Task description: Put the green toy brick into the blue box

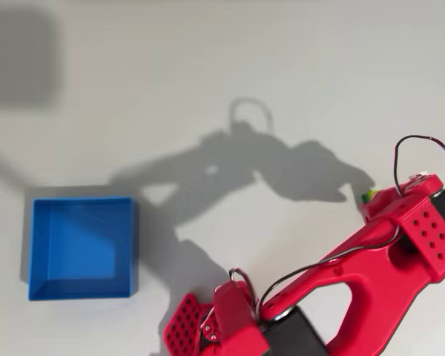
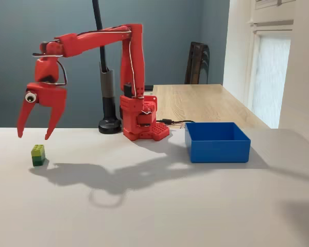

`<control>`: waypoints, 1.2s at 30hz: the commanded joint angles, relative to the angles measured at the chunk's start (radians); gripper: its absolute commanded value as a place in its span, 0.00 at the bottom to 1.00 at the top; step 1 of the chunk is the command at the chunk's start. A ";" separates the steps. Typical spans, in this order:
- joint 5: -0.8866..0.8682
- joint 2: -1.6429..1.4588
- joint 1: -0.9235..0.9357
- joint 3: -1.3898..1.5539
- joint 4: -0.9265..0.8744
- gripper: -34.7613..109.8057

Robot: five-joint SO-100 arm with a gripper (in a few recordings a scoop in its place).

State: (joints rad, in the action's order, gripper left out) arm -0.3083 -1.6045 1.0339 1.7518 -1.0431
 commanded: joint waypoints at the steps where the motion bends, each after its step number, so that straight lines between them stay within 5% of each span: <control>1: -0.021 0.009 0.003 -0.077 -0.021 0.40; 20: -0.051 0.135 -0.040 -0.051 -0.018 0.38; 36: -0.057 0.178 -0.032 -0.057 -0.020 0.24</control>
State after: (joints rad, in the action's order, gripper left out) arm -0.3605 -1.3959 0.9848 1.7211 -1.0431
